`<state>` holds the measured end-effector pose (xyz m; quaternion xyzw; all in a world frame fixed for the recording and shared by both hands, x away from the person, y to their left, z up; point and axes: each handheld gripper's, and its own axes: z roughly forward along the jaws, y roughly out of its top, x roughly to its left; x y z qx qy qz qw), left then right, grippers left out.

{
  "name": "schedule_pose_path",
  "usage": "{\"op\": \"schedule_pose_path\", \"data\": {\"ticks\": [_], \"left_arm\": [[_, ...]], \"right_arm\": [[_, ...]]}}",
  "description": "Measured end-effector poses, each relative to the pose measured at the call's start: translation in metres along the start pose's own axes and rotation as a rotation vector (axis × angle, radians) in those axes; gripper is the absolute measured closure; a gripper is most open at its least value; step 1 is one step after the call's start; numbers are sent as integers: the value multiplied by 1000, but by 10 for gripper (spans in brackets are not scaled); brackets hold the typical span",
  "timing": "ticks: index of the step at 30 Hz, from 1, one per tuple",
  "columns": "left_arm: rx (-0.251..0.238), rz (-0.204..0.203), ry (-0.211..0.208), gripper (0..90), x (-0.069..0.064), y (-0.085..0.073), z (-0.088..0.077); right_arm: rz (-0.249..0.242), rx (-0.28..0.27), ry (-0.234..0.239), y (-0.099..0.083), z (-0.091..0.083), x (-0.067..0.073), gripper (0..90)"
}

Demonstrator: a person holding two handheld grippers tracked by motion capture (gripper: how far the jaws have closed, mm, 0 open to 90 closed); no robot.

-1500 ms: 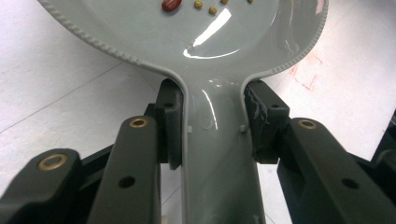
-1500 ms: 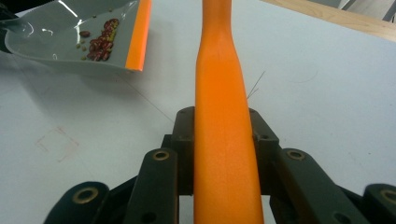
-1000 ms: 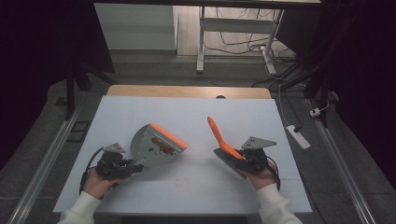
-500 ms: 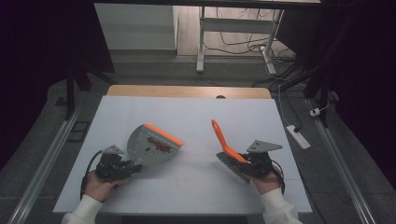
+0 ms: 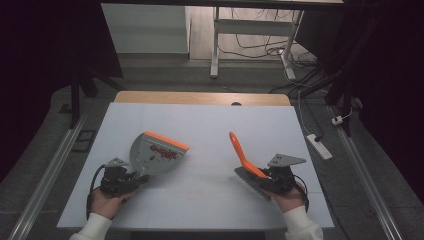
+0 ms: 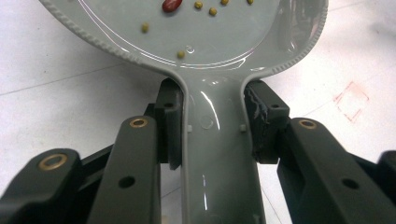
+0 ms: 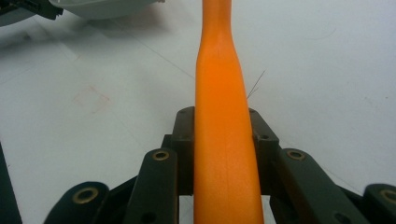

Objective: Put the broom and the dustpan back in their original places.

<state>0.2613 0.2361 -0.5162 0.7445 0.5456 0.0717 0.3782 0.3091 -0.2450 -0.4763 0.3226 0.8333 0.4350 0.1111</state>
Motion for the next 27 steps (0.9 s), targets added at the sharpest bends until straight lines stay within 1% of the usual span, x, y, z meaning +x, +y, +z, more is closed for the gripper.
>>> {"op": "schedule_pose_path", "data": {"ticks": [3,5,8,11,14,15,18,20,23,27], "left_arm": [[-1,-27,26,616,1,-1,2],[-1,-43,43,616,1,-2,3],[-11,-54,47,616,2,-2,3],[-23,-65,64,616,2,-2,3],[-38,-90,77,616,4,-2,2],[-44,-98,83,616,4,-3,2],[-52,-116,93,616,4,-3,3],[-57,-125,100,616,4,-4,3],[-68,-138,112,616,3,-4,3],[-73,-144,126,616,2,-4,5]], "right_arm": [[13,6,1,-1,0,1,698],[9,3,2,-2,-1,2,698],[11,6,5,-3,-1,2,698],[18,11,7,-4,-2,2,698],[44,12,26,-5,-3,1,699],[46,13,32,-5,-3,1,698],[56,24,31,-6,-3,2,698],[66,35,30,-7,-2,1,699],[101,48,35,-8,-1,-4,698],[135,53,44,-10,1,-13,698]]}}
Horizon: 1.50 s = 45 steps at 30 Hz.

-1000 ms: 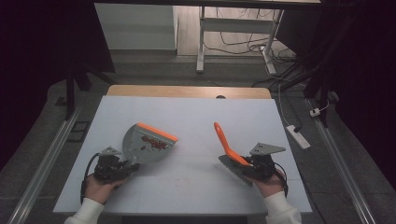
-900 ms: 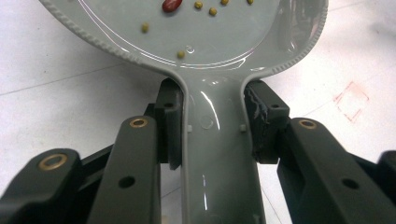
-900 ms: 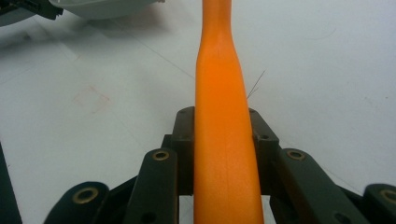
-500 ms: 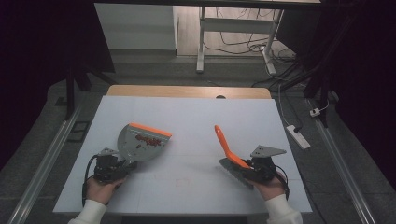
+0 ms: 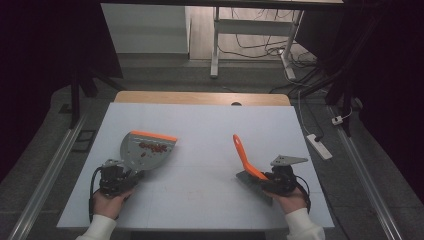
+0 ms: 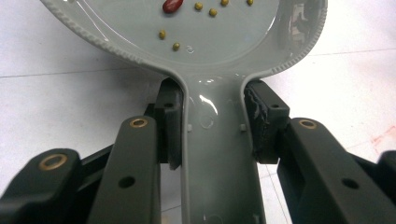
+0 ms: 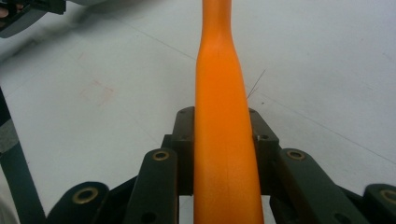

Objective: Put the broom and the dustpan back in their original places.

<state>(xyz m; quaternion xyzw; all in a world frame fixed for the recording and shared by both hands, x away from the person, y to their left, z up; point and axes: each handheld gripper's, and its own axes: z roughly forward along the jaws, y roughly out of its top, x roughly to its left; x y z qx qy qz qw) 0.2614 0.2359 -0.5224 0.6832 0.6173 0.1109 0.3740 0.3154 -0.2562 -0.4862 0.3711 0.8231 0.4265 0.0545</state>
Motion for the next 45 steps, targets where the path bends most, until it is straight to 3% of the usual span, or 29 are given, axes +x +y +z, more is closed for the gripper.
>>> {"op": "schedule_pose_path", "data": {"ticks": [15,26,36,45], "left_arm": [[13,-35,25,616,1,0,7],[33,-94,61,615,0,1,14],[48,-88,70,612,-2,0,17],[49,-82,61,601,-2,-1,17]], "right_arm": [[34,39,-43,-1,6,-12,698],[41,42,-60,1,8,-20,697],[50,48,-84,1,8,-26,684],[64,72,-118,1,11,-36,593]]}}
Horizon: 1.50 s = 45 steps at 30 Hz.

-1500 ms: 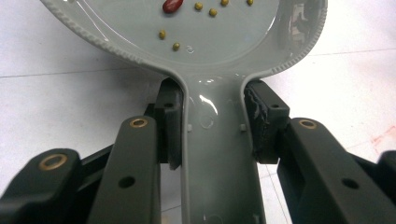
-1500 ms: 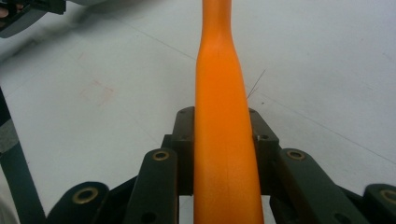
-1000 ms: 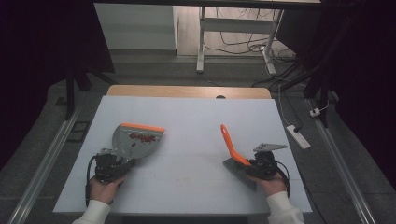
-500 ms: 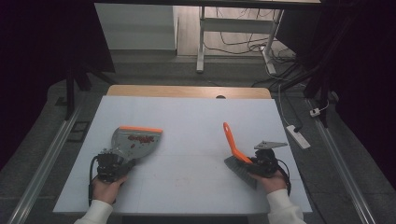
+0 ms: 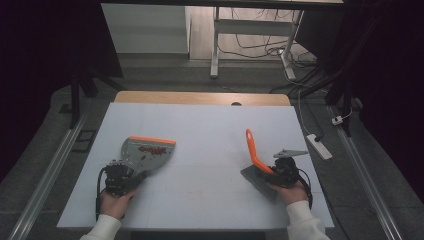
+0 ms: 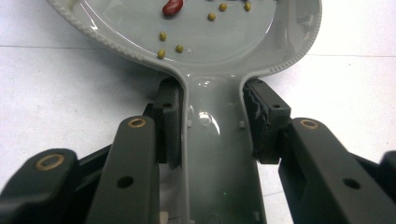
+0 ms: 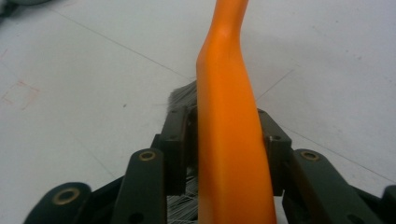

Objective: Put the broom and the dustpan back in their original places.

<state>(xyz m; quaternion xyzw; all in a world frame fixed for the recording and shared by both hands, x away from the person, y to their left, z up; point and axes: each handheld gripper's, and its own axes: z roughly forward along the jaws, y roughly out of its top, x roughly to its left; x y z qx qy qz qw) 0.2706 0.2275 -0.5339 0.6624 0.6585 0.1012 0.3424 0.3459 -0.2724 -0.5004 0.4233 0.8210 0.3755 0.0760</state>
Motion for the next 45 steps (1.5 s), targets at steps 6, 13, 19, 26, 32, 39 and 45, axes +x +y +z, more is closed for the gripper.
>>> {"op": "schedule_pose_path", "data": {"ticks": [6,13,19,26,32,39,45], "left_arm": [[12,6,-9,549,0,1,0],[6,7,1,480,1,1,-3],[7,34,-3,417,0,0,-5],[-5,59,-7,377,0,-1,-12],[-21,91,-15,379,3,-1,-25],[-64,187,-51,387,7,-1,-37],[-82,270,-111,409,6,2,-42]], "right_arm": [[20,13,-4,0,3,-9,549],[38,30,-30,0,7,-15,481],[61,44,-58,-1,10,-18,442],[66,17,-103,0,8,-19,428],[74,-18,-103,-1,1,-19,423],[1,-58,-84,-1,-7,-11,430],[-78,-85,-64,0,-13,0,434]]}}
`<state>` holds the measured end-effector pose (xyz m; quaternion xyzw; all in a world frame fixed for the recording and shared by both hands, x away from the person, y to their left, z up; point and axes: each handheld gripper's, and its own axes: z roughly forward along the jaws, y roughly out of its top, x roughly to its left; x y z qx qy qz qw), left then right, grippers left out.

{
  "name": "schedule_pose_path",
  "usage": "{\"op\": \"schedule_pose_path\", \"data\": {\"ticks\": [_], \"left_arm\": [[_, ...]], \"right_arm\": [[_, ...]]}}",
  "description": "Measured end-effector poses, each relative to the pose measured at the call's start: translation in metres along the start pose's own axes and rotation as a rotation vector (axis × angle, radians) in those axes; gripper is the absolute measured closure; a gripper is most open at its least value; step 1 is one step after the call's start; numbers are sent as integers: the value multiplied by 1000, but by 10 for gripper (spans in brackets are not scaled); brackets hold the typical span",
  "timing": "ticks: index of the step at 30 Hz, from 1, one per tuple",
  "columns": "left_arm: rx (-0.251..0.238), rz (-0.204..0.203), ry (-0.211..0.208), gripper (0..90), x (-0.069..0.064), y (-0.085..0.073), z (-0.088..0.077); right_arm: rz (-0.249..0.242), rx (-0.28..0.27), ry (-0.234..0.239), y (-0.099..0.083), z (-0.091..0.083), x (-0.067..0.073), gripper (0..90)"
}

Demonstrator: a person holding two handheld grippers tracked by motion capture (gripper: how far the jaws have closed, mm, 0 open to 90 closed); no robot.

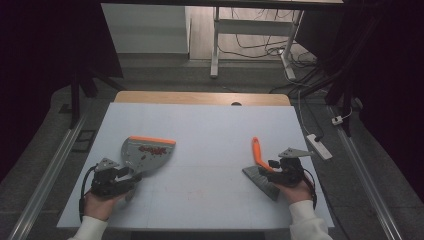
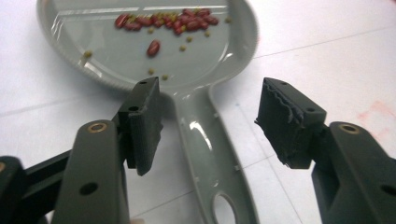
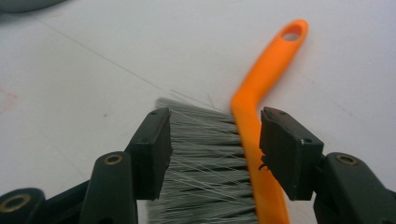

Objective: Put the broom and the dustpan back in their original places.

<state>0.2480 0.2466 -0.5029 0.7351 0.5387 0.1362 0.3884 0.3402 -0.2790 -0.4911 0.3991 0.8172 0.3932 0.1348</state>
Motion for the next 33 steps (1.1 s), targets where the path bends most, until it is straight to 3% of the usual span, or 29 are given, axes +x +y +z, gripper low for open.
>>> {"op": "schedule_pose_path", "data": {"ticks": [8,14,22,33], "left_arm": [[12,129,-116,413,-11,7,12],[40,188,-157,411,-16,10,20],[58,210,-172,409,-19,11,25],[64,201,-177,401,-20,10,27]], "right_arm": [[-69,-8,62,-1,1,13,440],[-118,-25,90,-4,0,21,442],[-168,-23,114,-5,3,28,443],[-168,-30,110,-6,2,27,443]]}}
